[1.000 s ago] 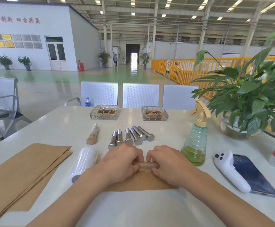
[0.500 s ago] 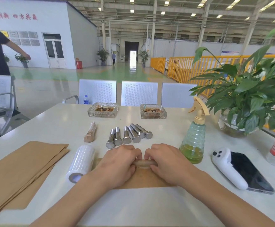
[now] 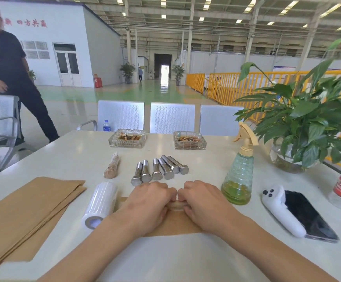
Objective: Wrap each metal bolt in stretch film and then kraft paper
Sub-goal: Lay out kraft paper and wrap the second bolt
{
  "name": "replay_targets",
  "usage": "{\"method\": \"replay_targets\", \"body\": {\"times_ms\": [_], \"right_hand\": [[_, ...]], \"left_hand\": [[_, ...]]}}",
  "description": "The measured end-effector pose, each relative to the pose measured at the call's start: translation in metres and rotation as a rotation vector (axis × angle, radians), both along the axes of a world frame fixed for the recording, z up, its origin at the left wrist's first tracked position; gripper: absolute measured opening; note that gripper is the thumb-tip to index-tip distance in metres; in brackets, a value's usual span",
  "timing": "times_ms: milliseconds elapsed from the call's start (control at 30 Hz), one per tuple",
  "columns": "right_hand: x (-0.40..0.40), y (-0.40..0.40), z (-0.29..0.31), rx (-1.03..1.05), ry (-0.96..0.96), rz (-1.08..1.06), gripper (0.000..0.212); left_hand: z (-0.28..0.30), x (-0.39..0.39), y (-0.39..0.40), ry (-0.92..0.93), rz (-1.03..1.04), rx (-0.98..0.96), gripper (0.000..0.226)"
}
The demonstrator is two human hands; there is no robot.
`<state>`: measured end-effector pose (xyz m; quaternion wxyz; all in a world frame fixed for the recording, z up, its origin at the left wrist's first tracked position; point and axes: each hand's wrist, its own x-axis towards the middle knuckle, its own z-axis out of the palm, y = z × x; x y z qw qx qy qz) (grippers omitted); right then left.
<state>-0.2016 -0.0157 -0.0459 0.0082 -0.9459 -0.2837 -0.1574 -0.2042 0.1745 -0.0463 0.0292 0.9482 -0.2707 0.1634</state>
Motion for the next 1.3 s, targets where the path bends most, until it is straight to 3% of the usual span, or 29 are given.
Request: {"method": "replay_targets", "body": {"times_ms": [100,267,467,567,700,767,967,1067,1133,1300], "right_hand": [[-0.002,0.0,0.0,0.01,-0.003,0.001,0.014],[-0.003,0.001,0.002,0.011,0.02,-0.017,0.013],[-0.003,0.002,0.003,-0.001,0.022,-0.024,0.014],[-0.002,0.001,0.003,0.006,0.021,-0.022,0.015],[0.002,-0.001,0.006,0.02,0.05,-0.016,0.011],[0.005,-0.001,0.008,0.01,0.062,-0.021,0.01],[0.008,0.001,0.011,-0.009,0.108,-0.04,0.015],[0.007,0.002,0.013,-0.01,0.122,-0.031,0.014],[0.007,0.002,0.014,-0.005,0.124,-0.024,0.006],[0.008,0.004,0.019,-0.015,0.149,-0.011,0.015]], "left_hand": [[-0.002,-0.005,-0.004,-0.022,-0.065,0.0,0.026],[0.003,-0.017,-0.004,0.137,-0.115,0.055,0.045],[0.015,-0.028,-0.015,0.035,-0.088,0.231,0.025],[0.01,-0.032,-0.016,0.064,-0.08,0.257,0.034],[0.017,-0.033,-0.009,0.156,-0.099,0.28,0.019],[0.021,-0.033,-0.011,0.192,-0.072,0.302,0.021],[0.009,-0.039,-0.029,-0.019,-0.076,0.423,0.039],[-0.003,-0.038,-0.031,-0.054,-0.012,0.386,0.048],[-0.005,-0.035,-0.027,-0.066,0.001,0.288,0.041],[-0.003,-0.03,-0.019,-0.046,-0.019,0.139,0.033]]}}
